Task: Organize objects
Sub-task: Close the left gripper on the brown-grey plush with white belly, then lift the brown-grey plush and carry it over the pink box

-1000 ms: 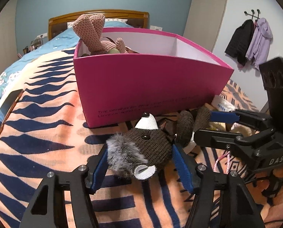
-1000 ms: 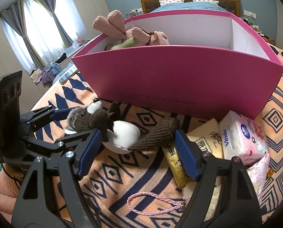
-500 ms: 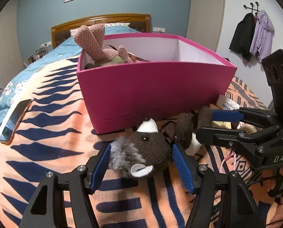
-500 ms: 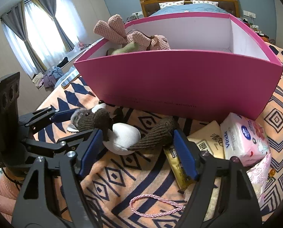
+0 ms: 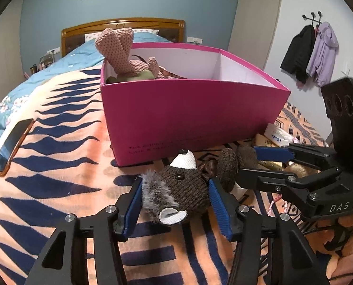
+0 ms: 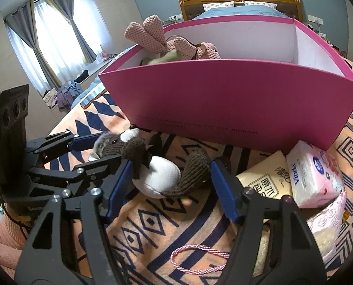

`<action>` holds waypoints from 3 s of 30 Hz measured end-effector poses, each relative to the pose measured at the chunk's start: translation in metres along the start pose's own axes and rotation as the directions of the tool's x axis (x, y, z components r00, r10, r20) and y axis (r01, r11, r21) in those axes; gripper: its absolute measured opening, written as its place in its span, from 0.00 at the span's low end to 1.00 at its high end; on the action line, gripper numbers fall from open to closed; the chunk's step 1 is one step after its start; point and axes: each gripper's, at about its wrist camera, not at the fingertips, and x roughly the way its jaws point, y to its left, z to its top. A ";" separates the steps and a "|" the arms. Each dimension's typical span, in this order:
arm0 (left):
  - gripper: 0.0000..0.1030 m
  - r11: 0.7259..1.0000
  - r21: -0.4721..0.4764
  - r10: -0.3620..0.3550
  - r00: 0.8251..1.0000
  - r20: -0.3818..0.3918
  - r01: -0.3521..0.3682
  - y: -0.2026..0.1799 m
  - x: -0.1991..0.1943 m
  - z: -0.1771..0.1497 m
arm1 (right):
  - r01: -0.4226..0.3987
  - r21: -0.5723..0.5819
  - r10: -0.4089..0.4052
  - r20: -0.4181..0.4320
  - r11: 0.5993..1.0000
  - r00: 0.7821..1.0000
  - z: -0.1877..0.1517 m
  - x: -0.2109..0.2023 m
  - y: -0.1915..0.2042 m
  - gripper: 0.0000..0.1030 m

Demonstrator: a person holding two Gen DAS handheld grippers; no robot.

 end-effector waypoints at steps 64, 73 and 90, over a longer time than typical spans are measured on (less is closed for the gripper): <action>0.56 0.971 -0.175 -0.170 0.985 -0.020 0.164 0.024 -0.006 -0.011 | -0.080 -0.013 0.079 -0.045 0.997 0.996 -0.012 0.007 0.014 0.49; 0.56 0.973 -0.113 -0.193 0.976 0.097 0.203 0.001 -0.038 0.026 | -0.046 -0.060 0.051 0.081 0.997 0.995 0.005 -0.049 0.008 0.49; 0.56 0.981 -0.049 -0.173 0.965 0.199 0.186 -0.015 -0.033 0.103 | 0.030 -0.080 -0.012 0.220 0.996 0.975 0.075 -0.070 -0.006 0.51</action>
